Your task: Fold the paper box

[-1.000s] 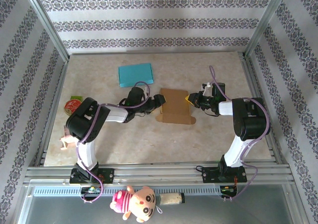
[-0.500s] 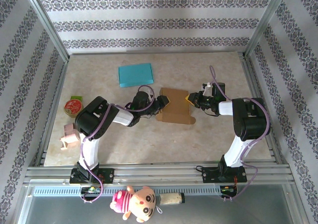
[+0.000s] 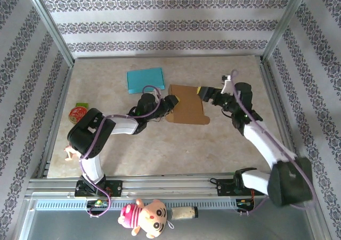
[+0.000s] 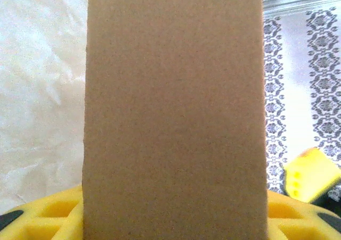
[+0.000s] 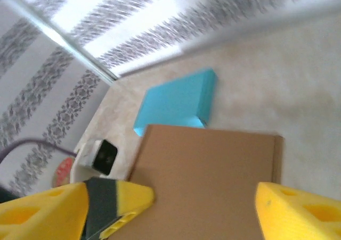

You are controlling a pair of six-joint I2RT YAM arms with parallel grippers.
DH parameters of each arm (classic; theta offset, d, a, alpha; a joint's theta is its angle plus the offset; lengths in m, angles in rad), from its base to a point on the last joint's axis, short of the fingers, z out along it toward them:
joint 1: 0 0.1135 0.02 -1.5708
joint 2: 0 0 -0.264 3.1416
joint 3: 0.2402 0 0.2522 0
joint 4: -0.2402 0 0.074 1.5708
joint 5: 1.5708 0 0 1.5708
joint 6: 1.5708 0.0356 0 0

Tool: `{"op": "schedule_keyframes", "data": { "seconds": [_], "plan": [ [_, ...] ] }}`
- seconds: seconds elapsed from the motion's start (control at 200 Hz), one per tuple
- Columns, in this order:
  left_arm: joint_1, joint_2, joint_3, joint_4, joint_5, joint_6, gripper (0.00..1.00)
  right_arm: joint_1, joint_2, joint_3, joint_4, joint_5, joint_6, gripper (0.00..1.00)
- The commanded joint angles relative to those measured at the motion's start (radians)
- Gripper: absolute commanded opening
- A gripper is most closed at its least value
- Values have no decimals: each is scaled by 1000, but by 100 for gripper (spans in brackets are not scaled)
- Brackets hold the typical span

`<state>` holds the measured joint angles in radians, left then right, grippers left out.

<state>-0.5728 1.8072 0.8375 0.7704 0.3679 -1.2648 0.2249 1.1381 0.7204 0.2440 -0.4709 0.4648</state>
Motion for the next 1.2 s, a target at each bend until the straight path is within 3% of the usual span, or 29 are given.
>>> {"op": "schedule_keyframes", "data": {
  "seconds": [0.0, 0.165, 0.305, 0.545, 0.744, 0.834, 1.194],
  "plan": [
    [20, -91, -17, -65, -47, 35, 48, 196, -131, -46, 15, 215, -487, 87],
    [42, -178, -10, -172, -72, 92, 48, 494, -184, -181, 95, 292, -1246, 98],
    [46, -217, -2, -216, -73, 121, 48, 627, -77, -191, 163, 515, -1481, 98],
    [45, -267, -19, -227, -80, 111, 47, 647, 163, -165, 436, 817, -1680, 98],
    [46, -300, -39, -223, -86, 84, 46, 613, 318, -132, 634, 921, -1742, 97],
    [46, -310, -52, -200, -81, 64, 46, 601, 358, -122, 702, 936, -1746, 94],
    [47, -330, -84, -90, -77, -82, 50, 585, 365, -139, 723, 858, -1699, 66]
  ]
}}
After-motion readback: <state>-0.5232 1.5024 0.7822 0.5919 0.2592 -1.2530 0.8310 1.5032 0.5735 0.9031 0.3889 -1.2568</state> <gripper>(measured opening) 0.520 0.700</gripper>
